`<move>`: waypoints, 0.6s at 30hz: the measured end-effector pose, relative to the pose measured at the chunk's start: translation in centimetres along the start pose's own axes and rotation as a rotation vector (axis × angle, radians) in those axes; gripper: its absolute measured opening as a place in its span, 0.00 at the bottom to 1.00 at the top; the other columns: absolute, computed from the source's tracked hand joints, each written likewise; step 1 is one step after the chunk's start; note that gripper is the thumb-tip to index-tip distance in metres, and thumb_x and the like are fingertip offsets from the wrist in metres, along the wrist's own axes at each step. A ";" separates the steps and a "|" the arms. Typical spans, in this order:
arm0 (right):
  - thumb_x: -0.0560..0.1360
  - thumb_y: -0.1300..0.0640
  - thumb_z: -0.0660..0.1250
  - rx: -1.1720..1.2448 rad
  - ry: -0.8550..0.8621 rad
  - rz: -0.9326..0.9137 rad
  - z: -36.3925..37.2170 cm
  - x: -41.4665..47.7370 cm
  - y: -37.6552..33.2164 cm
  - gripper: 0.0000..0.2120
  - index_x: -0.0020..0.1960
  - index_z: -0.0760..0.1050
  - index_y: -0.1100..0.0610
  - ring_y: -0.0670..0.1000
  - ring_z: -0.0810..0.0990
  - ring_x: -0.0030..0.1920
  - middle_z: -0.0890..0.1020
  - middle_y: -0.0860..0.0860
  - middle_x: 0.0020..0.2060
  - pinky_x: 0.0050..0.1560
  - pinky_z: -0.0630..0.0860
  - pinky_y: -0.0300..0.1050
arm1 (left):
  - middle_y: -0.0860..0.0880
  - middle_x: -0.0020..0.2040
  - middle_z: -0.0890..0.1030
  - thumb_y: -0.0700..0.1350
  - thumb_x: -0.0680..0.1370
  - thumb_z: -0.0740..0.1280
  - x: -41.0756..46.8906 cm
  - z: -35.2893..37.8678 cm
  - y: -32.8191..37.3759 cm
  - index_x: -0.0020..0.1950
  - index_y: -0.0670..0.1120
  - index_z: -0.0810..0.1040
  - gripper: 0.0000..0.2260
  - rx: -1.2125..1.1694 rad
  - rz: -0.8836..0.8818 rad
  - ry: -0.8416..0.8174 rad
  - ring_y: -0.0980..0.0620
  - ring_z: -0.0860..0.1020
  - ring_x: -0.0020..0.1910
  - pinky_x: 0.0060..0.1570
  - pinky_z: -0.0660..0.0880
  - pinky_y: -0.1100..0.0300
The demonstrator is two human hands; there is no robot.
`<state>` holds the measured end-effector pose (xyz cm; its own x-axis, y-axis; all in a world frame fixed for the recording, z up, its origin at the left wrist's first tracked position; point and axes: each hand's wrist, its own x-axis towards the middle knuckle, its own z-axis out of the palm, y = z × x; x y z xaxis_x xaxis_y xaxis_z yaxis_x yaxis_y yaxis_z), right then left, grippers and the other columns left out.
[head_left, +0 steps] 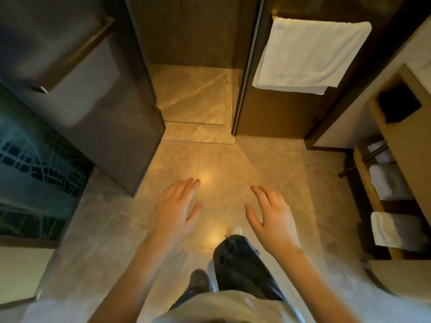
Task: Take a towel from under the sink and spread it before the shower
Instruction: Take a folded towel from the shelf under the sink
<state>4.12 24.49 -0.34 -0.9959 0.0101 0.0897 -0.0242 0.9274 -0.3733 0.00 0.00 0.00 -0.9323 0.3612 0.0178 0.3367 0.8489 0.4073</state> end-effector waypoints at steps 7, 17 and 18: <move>0.79 0.45 0.62 0.020 0.036 0.015 1.8 15.4 4.1 0.22 0.70 0.70 0.53 0.52 0.75 0.64 0.77 0.52 0.64 0.63 0.67 0.44 | 0.49 0.71 0.72 0.57 0.79 0.53 14.4 0.5 -1.9 0.73 0.49 0.68 0.25 -0.029 -0.060 -0.011 0.49 0.68 0.70 0.67 0.68 0.51; 0.80 0.46 0.61 -0.014 0.067 -0.052 -1.9 35.2 7.9 0.23 0.71 0.70 0.55 0.52 0.71 0.67 0.75 0.52 0.66 0.67 0.68 0.47 | 0.49 0.71 0.72 0.54 0.79 0.57 35.8 -5.9 -2.1 0.73 0.47 0.69 0.23 -0.006 0.018 0.069 0.50 0.68 0.70 0.68 0.67 0.52; 0.79 0.46 0.62 -0.014 0.065 -0.026 -1.9 36.5 8.2 0.23 0.71 0.70 0.55 0.52 0.72 0.66 0.76 0.52 0.65 0.66 0.69 0.48 | 0.49 0.71 0.72 0.53 0.80 0.57 37.3 -6.1 -2.3 0.73 0.47 0.69 0.23 -0.012 0.026 0.058 0.50 0.68 0.71 0.68 0.67 0.52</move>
<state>-32.22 33.16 1.67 -0.9872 0.0095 0.1590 -0.0485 0.9329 -0.3569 -36.36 9.22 5.31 -0.9295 0.3597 0.0814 0.3595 0.8349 0.4168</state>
